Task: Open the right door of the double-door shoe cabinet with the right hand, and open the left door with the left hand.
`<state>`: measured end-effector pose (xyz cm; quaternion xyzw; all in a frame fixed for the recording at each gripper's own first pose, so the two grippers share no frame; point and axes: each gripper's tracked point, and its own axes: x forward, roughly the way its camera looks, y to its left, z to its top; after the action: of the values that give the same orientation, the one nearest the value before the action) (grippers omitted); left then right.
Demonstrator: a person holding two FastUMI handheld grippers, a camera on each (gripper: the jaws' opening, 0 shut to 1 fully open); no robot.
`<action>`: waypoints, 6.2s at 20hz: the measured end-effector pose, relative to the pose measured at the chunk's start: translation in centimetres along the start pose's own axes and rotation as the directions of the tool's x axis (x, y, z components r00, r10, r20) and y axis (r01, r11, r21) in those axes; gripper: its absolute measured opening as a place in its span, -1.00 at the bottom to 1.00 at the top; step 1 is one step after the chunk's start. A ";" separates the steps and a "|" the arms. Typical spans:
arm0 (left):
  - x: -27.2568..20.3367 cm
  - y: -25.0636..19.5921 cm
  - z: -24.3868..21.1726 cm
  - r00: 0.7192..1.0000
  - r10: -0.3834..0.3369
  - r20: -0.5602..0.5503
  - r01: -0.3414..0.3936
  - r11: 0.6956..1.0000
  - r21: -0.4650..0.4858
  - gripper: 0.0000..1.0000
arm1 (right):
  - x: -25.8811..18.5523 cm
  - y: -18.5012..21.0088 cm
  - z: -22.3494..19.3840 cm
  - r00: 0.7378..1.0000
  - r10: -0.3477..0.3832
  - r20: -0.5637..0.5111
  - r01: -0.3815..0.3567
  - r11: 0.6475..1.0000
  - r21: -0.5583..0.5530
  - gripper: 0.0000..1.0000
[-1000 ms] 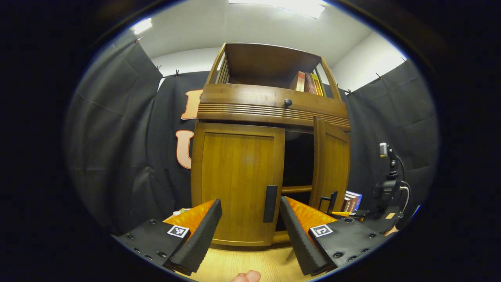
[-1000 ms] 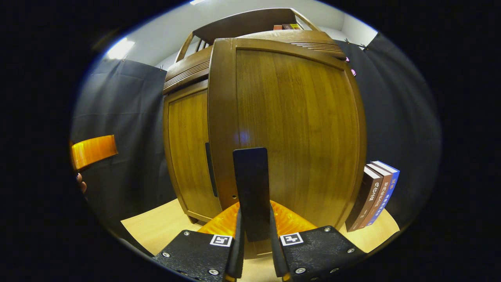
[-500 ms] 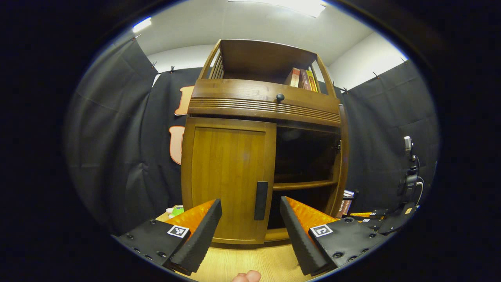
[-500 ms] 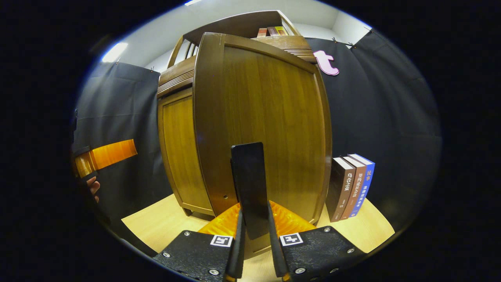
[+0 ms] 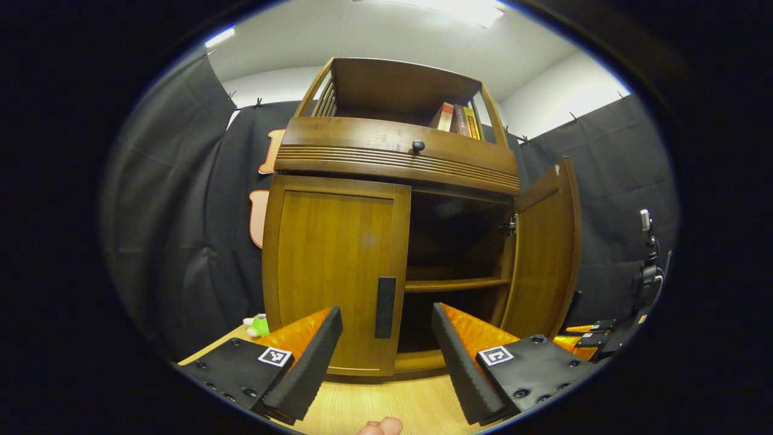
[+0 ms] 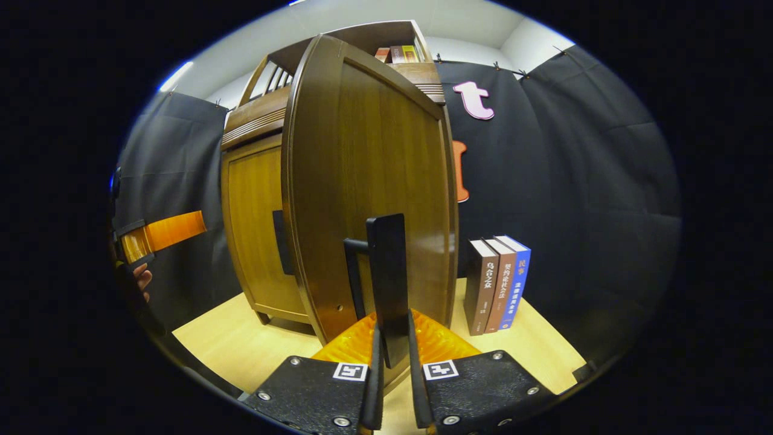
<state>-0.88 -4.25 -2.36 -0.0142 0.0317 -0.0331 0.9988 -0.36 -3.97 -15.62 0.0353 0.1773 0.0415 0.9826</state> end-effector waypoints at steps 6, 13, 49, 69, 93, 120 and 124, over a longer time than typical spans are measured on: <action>0.2 -0.3 -0.2 1.000 -0.005 -0.005 0.005 1.000 -0.013 0.89 | -1.2 -4.9 0.2 0.994 -0.112 0.019 0.112 0.994 0.011 -0.79; 0.4 0.9 -0.3 1.000 0.025 -0.003 -0.025 1.000 -0.010 0.89 | -1.6 -9.6 0.5 0.995 -0.076 0.061 0.075 0.997 0.023 -0.94; 5.1 3.2 0.1 0.997 0.073 0.018 -0.073 0.997 0.014 0.89 | -6.4 0.6 3.9 0.985 0.064 0.160 -0.070 0.997 0.029 -0.85; 16.5 3.1 -2.4 0.998 0.044 0.046 -0.047 0.996 0.072 0.88 | -9.2 1.8 4.1 0.985 0.046 0.164 -0.046 0.999 -0.003 0.78; 19.3 3.2 -7.8 0.993 0.078 -0.089 -0.070 0.994 0.087 0.90 | -8.2 0.6 3.7 0.987 0.017 0.161 -0.019 1.000 0.006 0.78; 3.8 5.0 -6.0 0.986 0.062 -0.154 -0.049 0.995 0.085 -0.37 | -7.7 5.0 1.2 0.988 0.128 0.091 -0.125 0.991 -0.041 1.00; 0.4 7.8 -5.1 0.982 0.132 -0.137 -0.123 0.990 0.075 -0.38 | -6.4 6.4 1.1 0.982 0.172 0.081 -0.170 0.985 -0.026 0.79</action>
<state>-0.27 3.38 -7.72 0.0233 0.1021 0.0289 0.9941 -6.36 1.70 -11.90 0.0428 0.1321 0.1258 0.9823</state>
